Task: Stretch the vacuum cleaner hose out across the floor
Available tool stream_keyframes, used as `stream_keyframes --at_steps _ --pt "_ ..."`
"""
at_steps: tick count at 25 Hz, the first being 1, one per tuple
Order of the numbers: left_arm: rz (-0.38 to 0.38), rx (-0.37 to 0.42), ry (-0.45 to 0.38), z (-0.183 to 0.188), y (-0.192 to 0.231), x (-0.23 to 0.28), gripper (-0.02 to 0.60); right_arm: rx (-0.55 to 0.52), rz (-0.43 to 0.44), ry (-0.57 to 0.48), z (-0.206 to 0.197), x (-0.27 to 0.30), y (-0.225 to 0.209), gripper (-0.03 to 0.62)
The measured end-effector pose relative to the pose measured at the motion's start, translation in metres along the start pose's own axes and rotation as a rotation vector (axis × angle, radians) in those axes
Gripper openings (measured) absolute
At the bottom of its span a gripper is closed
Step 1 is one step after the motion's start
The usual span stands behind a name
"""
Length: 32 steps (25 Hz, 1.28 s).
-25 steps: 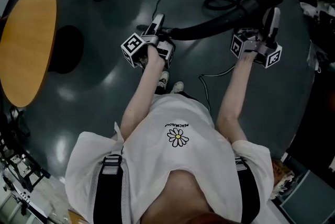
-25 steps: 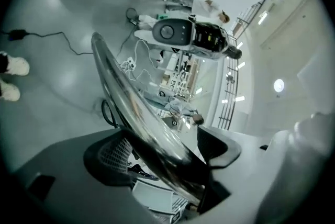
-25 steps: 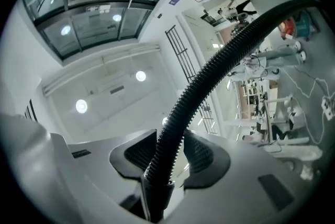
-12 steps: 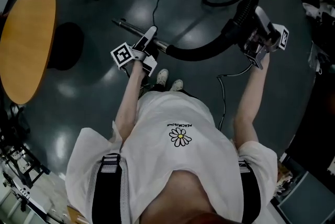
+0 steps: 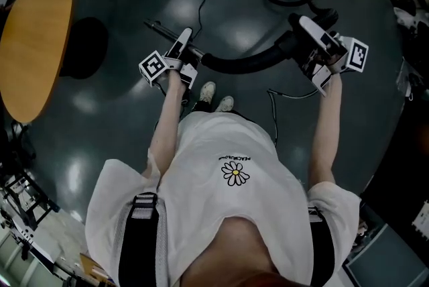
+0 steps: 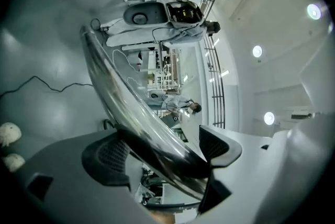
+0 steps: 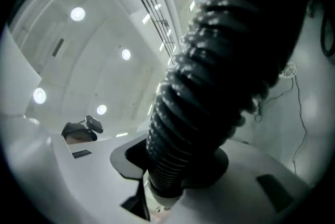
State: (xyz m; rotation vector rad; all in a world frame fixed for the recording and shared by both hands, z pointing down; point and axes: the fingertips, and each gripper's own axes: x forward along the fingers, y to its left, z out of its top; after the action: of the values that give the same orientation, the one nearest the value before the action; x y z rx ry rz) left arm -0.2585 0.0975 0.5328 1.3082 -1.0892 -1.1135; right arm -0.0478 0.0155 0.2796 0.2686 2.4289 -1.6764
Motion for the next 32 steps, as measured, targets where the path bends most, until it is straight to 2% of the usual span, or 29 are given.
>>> stream_keyframes --at_steps 3,6,7,9,11,13,14,15,17,18,19,21,24,26,28,29,30,31,32 --pt "0.062 -0.037 -0.132 -0.004 0.005 0.002 0.4 -0.063 -0.027 -0.275 0.021 -0.022 0.003 0.161" --pt "0.173 -0.163 -0.35 0.012 0.022 -0.01 0.412 -0.085 -0.052 -0.58 0.013 -0.037 0.002 0.161" --pt "0.228 -0.187 -0.361 0.016 0.031 -0.008 0.441 -0.089 -0.052 -0.664 0.006 -0.044 0.0 0.161" --pt "0.309 -0.192 -0.305 0.014 0.041 0.006 0.455 -0.102 -0.055 -0.785 0.003 -0.061 -0.005 0.161" --pt "0.329 -0.156 -0.265 0.014 0.038 0.013 0.457 -0.107 -0.055 -0.826 0.005 -0.073 -0.011 0.161" --pt "0.315 -0.085 -0.183 0.016 0.029 0.01 0.457 -0.116 -0.026 -0.812 0.004 -0.075 -0.01 0.161" --pt "0.291 -0.034 -0.088 0.013 0.023 0.01 0.457 -0.135 0.004 -0.799 0.005 -0.073 -0.005 0.161" --pt "0.26 0.022 0.048 0.004 0.018 0.011 0.457 -0.161 0.041 -0.78 0.007 -0.07 0.003 0.161" --pt "0.221 0.118 0.371 -0.025 0.013 0.008 0.466 -0.208 0.101 -0.725 0.012 -0.061 0.022 0.161" --pt "0.225 0.139 0.5 -0.039 0.011 0.004 0.47 -0.222 0.113 -0.693 0.016 -0.057 0.029 0.16" --pt "0.238 0.141 0.583 -0.05 0.009 0.0 0.477 -0.229 0.117 -0.661 0.019 -0.053 0.034 0.158" --pt "0.255 0.123 0.639 -0.067 0.005 -0.001 0.477 -0.228 0.128 -0.612 0.028 -0.055 0.042 0.158" --pt "0.221 0.083 0.643 -0.087 -0.003 0.008 0.477 -0.224 0.172 -0.569 0.046 -0.063 0.054 0.153" --pt "0.167 0.022 0.696 -0.098 -0.009 0.006 0.477 -0.214 0.191 -0.543 0.054 -0.059 0.06 0.153" --pt "0.066 -0.024 0.775 -0.11 -0.021 -0.005 0.476 -0.172 0.213 -0.561 0.065 -0.064 0.059 0.152" --pt "-0.003 -0.003 0.82 -0.114 -0.029 -0.017 0.474 -0.14 0.243 -0.599 0.074 -0.074 0.059 0.152" --pt "-0.07 0.066 0.859 -0.114 -0.035 -0.035 0.472 -0.106 0.291 -0.648 0.085 -0.088 0.062 0.152" --pt "-0.135 0.167 0.873 -0.107 -0.041 -0.058 0.472 -0.081 0.346 -0.687 0.096 -0.102 0.069 0.152" --pt "-0.225 0.255 0.84 -0.094 -0.052 -0.08 0.472 -0.077 0.384 -0.698 0.101 -0.111 0.077 0.152"
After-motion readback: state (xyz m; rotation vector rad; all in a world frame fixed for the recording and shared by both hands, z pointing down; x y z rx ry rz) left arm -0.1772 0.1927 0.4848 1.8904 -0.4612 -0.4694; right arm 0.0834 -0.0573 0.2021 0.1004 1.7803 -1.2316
